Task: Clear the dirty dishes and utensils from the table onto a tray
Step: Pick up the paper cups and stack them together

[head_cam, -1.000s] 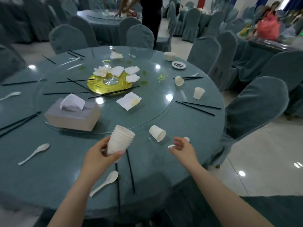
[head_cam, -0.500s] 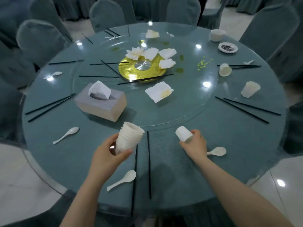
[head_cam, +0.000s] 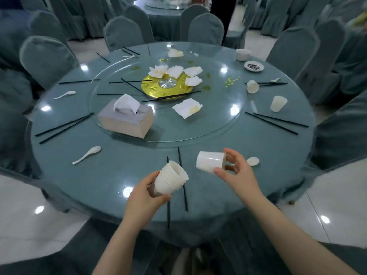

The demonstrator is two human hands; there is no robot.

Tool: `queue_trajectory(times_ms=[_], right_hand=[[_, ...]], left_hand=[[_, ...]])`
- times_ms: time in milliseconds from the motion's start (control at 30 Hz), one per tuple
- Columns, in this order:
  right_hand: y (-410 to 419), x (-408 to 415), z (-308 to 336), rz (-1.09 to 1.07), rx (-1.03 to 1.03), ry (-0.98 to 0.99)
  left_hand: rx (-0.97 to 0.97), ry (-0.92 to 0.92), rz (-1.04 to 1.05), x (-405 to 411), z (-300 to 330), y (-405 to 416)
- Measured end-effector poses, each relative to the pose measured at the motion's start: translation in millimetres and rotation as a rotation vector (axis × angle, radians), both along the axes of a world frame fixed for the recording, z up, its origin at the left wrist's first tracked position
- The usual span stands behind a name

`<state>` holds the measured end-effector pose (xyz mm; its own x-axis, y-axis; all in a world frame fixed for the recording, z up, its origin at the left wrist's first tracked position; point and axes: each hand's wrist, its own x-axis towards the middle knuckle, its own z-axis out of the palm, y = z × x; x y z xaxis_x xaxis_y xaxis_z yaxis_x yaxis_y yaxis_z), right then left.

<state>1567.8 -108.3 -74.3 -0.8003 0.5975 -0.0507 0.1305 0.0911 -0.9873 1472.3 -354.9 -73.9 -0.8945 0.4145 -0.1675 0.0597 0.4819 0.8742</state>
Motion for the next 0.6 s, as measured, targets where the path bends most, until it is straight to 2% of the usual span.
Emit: queue_trajectory(times_ms=[167,300,433,600], right_hand=[[-41,51,21,0.039,0.046,0.045],[-60,98,31,0.065,0.064,-0.016],[-58,142,43,0.067,0.074,-0.054],[-40,203,58,0.03,0.096,-0.109]], left_hand=[[0.02,0.005,-0.112,35,-1,-21],[0.043,0.061,-0.218,66,9,-19],[0.021,0.14,-0.429,97,26,-2],[0.025,0.182,-0.584,142,43,39]])
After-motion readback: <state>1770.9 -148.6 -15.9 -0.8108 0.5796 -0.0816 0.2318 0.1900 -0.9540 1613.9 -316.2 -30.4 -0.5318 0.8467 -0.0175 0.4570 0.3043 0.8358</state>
